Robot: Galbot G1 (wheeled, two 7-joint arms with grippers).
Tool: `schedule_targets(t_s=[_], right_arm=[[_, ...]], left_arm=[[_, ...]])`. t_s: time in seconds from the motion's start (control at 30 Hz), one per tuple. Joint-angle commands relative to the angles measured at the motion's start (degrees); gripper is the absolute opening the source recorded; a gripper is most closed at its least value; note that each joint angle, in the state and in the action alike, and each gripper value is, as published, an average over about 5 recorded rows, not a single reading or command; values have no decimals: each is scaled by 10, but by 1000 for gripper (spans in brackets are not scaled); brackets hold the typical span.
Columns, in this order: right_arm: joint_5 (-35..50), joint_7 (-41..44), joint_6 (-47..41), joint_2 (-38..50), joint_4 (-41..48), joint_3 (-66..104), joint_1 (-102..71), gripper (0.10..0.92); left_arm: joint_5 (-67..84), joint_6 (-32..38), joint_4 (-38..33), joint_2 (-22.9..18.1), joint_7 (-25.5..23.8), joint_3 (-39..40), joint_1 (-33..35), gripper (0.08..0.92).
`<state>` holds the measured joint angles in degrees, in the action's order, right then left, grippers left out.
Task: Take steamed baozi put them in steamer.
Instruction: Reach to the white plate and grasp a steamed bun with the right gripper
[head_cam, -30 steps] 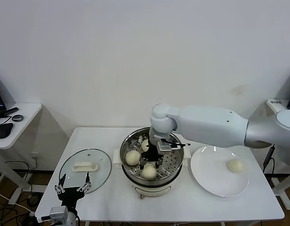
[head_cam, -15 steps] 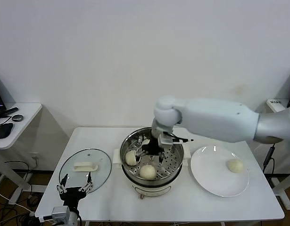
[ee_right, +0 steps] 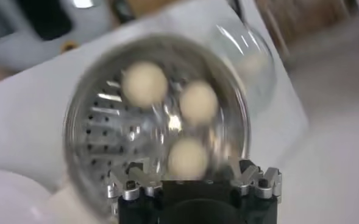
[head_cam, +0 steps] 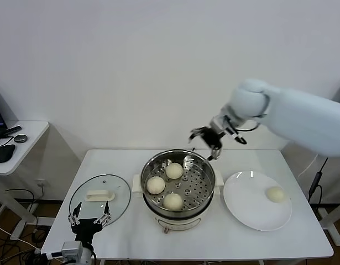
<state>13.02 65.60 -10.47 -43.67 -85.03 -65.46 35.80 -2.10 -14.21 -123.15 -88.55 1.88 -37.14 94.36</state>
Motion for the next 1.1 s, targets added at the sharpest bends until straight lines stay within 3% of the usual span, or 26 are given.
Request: schedule_targets(t_s=[0.03, 0.3, 0.73, 1.1], right_arm=[[-79, 101, -275, 103, 25, 110, -79, 823], [-221, 109, -156, 142, 95, 255, -273, 823], [-308, 87, 28, 71, 247, 394, -434, 823], [-354, 48, 67, 4, 315, 418, -466, 823]], left_arm=[[-2, -1, -1, 2, -1, 2, 3, 823], [-4, -2, 1, 1, -2, 1, 10, 823], [-13, -1, 17, -2, 0, -12, 17, 823], [-16, -2, 30, 0, -1, -17, 14, 823]])
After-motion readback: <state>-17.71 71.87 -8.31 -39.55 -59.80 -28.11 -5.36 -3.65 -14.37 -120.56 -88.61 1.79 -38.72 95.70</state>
